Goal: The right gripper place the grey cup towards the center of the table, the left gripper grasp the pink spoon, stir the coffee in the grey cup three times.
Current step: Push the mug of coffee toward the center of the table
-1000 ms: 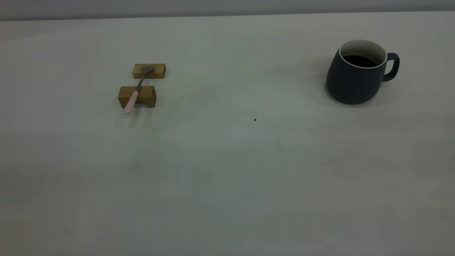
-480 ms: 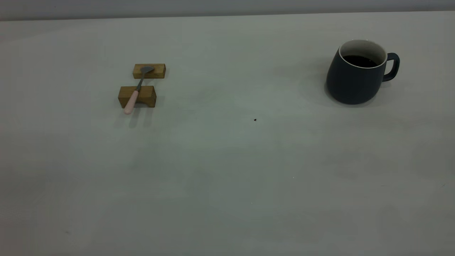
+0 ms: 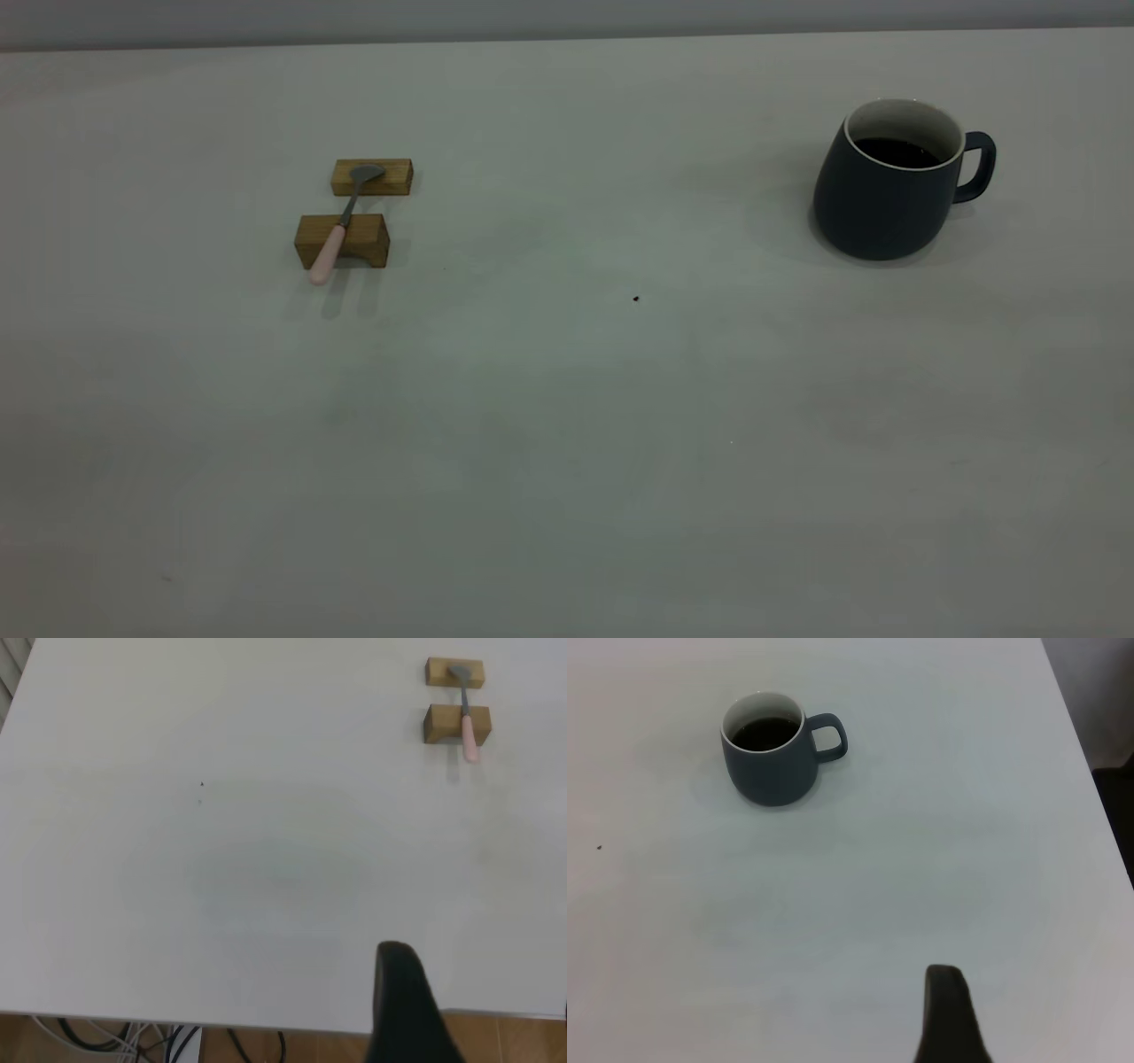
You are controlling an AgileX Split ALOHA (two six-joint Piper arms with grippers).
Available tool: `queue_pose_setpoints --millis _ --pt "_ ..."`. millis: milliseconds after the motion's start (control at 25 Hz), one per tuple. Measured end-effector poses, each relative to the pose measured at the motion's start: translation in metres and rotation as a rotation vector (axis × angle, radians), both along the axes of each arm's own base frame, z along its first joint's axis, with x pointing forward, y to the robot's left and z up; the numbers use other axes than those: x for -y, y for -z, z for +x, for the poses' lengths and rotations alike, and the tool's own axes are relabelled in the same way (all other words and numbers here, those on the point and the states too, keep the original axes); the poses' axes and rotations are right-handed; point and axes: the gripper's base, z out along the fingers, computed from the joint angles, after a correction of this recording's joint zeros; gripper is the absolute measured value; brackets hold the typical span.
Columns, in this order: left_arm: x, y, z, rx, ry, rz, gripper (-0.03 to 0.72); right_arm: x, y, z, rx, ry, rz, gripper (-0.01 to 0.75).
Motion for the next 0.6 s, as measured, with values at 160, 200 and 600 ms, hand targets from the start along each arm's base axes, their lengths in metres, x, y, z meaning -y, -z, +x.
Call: queue_pose_setpoints --millis 160,200,600 --pt "0.0000 0.0000 0.0000 0.000 0.000 0.000 0.500 0.0000 0.0000 0.0000 0.000 0.000 0.000 0.555" --pt "0.0000 0.0000 0.0000 0.000 0.000 0.000 0.500 0.0000 0.0000 0.0000 0.000 0.000 0.000 0.555" --pt "0.0000 0.0000 0.0000 0.000 0.000 0.000 0.500 -0.0003 -0.0040 0.0071 -0.024 0.001 -0.003 0.555"
